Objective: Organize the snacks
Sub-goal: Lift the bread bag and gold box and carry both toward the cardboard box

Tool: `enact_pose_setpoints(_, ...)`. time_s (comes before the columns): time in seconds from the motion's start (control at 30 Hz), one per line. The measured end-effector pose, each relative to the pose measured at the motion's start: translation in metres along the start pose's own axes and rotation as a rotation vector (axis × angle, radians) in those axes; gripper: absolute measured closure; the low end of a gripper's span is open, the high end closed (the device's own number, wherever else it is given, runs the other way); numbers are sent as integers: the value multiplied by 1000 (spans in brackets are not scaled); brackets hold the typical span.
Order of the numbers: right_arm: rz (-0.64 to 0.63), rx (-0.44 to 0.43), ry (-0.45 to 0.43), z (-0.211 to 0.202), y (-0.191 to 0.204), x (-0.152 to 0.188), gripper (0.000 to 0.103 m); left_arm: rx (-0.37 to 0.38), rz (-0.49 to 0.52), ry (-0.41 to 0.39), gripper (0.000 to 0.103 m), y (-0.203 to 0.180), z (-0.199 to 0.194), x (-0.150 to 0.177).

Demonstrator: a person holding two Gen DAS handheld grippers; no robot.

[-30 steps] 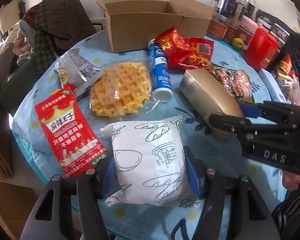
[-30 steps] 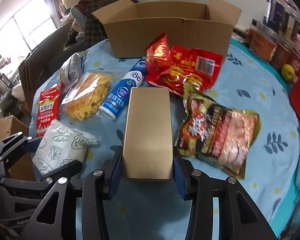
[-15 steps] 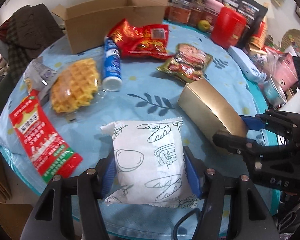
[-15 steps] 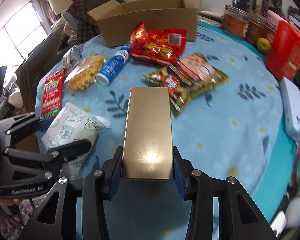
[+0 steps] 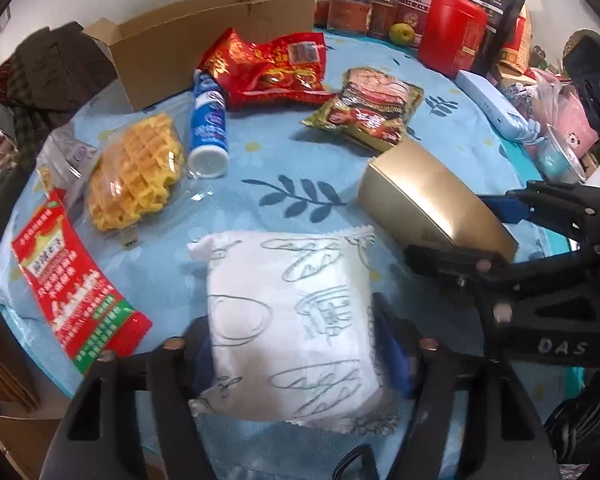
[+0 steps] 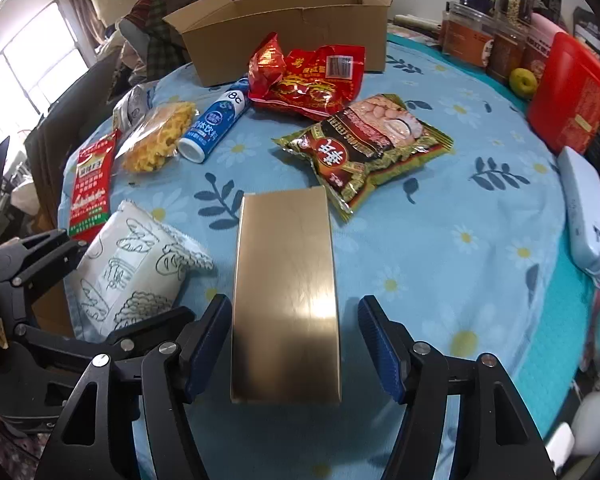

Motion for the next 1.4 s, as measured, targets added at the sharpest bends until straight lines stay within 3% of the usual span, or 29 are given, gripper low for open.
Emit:
enact_pose_setpoints(0.03, -9, 0, -3, 1, 1, -1, 52, 3, 6, -3, 46, 0, -1, 1)
enact_pose_setpoints(0.13, -41, 24, -8, 3, 5, 1, 60, 16, 10, -13, 47, 3, -4, 3)
enact_pose_setpoints(0.47, -29, -19, -32, -11, 15, 3, 60, 73, -17, -40, 48, 9, -17, 0)
enact_pose_setpoints(0.83, -54, -69, -101, -42, 38, -9, 60, 87, -37, -139, 48, 23, -53, -18)
enact_pose_setpoints(1.27, -89, -77, -256, -85, 59, -66, 60, 71, -49, -312, 48, 56, -103, -76)
enact_pose_setpoints(1.4, -119, -65, -313, -99, 67, -90, 60, 28, -30, -370, 48, 69, -118, -100)
Point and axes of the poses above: each gripper's, at about its wrist camera, not at the fingertips, and z roughly the way its jaws point, y to its left, x to its underside, the point moved 9 cm from there along z, roughly the way its jaws point, and after that the axes turned 13 degrees about z, right-handed, at the moved point
